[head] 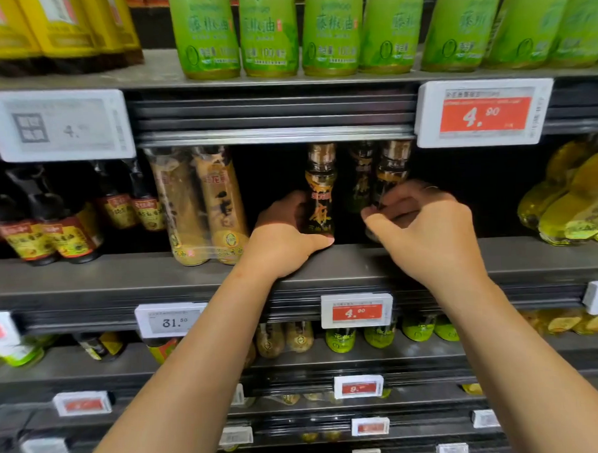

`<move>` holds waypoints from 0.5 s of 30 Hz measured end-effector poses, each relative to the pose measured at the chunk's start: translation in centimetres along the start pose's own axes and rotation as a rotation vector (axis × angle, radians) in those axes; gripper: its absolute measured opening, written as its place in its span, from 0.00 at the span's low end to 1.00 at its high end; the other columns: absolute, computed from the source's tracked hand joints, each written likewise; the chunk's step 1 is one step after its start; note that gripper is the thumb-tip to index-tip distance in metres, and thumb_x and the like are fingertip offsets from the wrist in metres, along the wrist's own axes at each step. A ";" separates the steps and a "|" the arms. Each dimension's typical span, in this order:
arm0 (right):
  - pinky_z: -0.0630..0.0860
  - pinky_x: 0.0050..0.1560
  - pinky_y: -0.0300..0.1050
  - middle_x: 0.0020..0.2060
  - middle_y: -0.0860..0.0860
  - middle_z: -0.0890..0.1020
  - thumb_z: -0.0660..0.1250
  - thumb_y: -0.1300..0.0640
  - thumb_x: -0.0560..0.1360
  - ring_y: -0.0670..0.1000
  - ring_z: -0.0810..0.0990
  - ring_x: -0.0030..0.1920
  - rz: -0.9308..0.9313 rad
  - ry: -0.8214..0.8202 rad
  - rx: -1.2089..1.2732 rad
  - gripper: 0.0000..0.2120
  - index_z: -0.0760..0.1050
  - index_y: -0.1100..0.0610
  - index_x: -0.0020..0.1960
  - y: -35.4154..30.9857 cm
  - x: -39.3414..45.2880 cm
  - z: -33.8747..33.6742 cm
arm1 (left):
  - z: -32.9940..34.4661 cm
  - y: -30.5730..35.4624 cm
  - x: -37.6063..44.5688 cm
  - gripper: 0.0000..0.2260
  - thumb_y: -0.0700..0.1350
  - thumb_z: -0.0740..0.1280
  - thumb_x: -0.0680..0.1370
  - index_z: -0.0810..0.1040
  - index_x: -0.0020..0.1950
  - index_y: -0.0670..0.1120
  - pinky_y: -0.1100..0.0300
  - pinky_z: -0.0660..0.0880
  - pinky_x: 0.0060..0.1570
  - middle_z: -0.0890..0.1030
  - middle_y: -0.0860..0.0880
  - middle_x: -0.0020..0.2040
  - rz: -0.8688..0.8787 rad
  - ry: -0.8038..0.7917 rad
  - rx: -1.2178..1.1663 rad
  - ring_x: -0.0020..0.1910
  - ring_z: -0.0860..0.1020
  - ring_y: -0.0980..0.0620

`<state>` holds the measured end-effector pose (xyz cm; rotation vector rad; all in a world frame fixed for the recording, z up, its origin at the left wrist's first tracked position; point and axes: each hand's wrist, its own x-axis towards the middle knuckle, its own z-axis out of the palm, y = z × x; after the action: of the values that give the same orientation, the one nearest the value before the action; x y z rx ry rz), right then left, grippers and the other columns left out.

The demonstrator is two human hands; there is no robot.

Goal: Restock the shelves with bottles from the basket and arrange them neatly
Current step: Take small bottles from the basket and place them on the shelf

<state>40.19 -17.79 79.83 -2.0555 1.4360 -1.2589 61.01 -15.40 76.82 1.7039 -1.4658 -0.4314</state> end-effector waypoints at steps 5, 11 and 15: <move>0.68 0.35 0.32 0.43 0.44 0.80 0.75 0.27 0.61 0.46 0.79 0.44 0.187 -0.048 -0.063 0.30 0.75 0.48 0.51 2.8 1.4 -0.7 | 0.3 -0.2 0.6 0.34 0.54 0.81 0.67 0.73 0.70 0.56 0.55 0.76 0.63 0.80 0.53 0.67 -0.021 -0.014 0.001 0.63 0.79 0.51; 0.70 0.44 0.40 0.46 0.45 0.79 0.73 0.27 0.64 0.54 0.81 0.53 0.154 -0.198 -0.244 0.30 0.72 0.50 0.52 2.5 3.5 1.1 | 0.5 -0.5 0.5 0.36 0.55 0.81 0.66 0.71 0.71 0.56 0.64 0.70 0.53 0.79 0.55 0.66 -0.016 0.025 0.012 0.57 0.78 0.57; 0.68 0.48 0.41 0.55 0.50 0.83 0.72 0.30 0.69 0.56 0.81 0.58 0.087 -0.259 -0.322 0.25 0.74 0.48 0.54 1.9 4.0 1.5 | 0.4 -0.6 0.6 0.35 0.53 0.81 0.67 0.72 0.71 0.57 0.75 0.65 0.43 0.79 0.58 0.62 -0.016 0.011 -0.003 0.45 0.72 0.72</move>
<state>40.70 -22.44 79.52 -2.2291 1.6657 -0.7309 61.20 -16.10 76.26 1.7142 -1.4434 -0.4324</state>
